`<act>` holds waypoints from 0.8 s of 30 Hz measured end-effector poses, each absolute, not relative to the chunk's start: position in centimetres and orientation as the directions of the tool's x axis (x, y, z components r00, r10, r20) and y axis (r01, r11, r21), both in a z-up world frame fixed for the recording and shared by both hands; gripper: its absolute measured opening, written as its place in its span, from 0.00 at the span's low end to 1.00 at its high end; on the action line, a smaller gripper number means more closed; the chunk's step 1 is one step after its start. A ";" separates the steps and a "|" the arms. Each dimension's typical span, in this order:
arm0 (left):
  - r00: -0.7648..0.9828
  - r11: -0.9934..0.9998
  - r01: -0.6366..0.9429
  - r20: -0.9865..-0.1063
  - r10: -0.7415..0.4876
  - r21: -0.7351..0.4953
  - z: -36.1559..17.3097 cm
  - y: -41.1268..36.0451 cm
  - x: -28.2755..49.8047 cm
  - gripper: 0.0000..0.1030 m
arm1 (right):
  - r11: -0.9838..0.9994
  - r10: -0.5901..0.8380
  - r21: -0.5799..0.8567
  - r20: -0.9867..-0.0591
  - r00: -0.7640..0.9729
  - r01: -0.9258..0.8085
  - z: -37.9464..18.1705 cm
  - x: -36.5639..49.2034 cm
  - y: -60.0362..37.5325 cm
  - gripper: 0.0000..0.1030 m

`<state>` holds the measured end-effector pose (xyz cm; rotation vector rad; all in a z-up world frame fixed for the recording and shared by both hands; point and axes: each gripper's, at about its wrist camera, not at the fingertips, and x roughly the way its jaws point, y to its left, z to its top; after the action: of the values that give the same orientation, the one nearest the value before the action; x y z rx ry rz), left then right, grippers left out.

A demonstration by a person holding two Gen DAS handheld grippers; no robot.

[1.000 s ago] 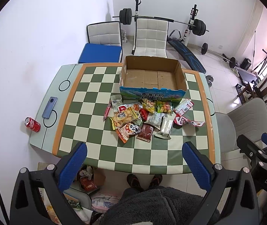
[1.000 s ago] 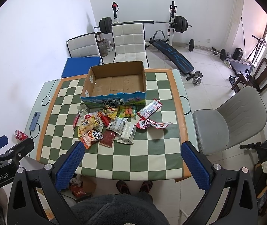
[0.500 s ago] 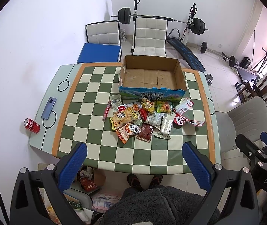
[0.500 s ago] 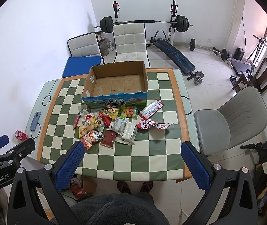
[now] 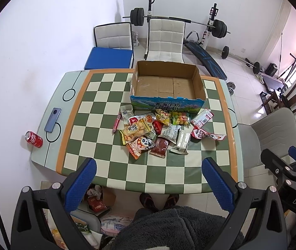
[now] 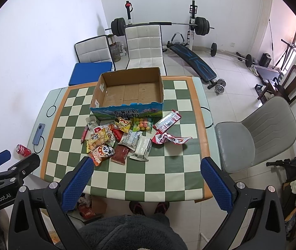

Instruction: Organize snacks

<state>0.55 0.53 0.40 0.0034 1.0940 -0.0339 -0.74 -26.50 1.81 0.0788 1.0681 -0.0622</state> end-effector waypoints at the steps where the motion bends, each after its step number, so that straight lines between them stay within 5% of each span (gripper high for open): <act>1: 0.459 0.999 0.029 -0.888 -0.027 -0.015 0.4 0.5 0.6 1.00 | 0.995 -0.012 0.034 -0.877 0.480 0.089 1.8 -0.7 -26.5 1.00; 24: 0.455 0.999 0.030 -0.890 -0.030 -0.019 0.4 0.4 0.6 1.00 | 0.995 -0.012 0.035 -0.878 0.479 0.088 1.7 -0.5 -26.4 1.00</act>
<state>0.63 0.44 0.36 0.0000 1.0979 -0.0373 -0.45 -26.42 1.74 0.0786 1.0696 -0.0615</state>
